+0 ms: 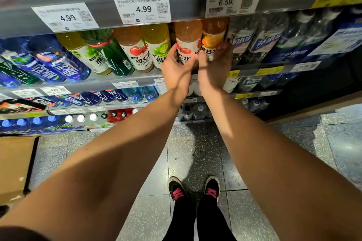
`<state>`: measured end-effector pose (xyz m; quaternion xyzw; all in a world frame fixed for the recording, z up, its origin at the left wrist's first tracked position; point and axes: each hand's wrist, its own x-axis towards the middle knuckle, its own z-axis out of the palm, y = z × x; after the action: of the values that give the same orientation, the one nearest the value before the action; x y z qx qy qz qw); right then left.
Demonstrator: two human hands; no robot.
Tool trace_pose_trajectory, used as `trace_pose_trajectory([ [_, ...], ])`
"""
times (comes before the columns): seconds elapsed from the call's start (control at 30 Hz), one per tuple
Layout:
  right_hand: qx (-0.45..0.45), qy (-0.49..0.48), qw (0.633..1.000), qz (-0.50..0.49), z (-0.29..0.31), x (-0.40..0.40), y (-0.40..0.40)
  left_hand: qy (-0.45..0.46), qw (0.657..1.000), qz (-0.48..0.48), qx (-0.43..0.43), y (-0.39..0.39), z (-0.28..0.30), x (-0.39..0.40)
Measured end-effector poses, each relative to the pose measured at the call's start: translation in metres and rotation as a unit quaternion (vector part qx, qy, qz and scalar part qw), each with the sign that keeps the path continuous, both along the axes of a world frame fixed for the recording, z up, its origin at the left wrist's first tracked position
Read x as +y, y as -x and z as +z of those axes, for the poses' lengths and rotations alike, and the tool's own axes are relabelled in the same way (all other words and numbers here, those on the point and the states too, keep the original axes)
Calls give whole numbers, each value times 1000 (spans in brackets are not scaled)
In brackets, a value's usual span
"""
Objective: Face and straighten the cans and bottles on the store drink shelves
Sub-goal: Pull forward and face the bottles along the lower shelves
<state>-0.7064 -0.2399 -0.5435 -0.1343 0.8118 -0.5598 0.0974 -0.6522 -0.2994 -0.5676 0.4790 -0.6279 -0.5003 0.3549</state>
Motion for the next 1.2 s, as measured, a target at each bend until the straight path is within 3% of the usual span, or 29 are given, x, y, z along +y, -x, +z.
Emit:
trace_pose_trajectory([
  [0.3,-12,-25,999,24,6,13,-5,-56,998,5,-23,-14,12,2],
  [0.5,3,-11,999,51,12,10,-39,-5,997,66,-45,-62,25,-6],
  [0.73,-85,11,986,142,15,-22,-70,42,988,136,-65,-95,26,-32],
  [0.93,11,-23,988,152,4,-49,-83,-9,991,113,-73,-104,12,-50],
  [1.2,10,-57,991,119,-16,-80,-77,-16,995,88,-43,-102,-6,-64],
])
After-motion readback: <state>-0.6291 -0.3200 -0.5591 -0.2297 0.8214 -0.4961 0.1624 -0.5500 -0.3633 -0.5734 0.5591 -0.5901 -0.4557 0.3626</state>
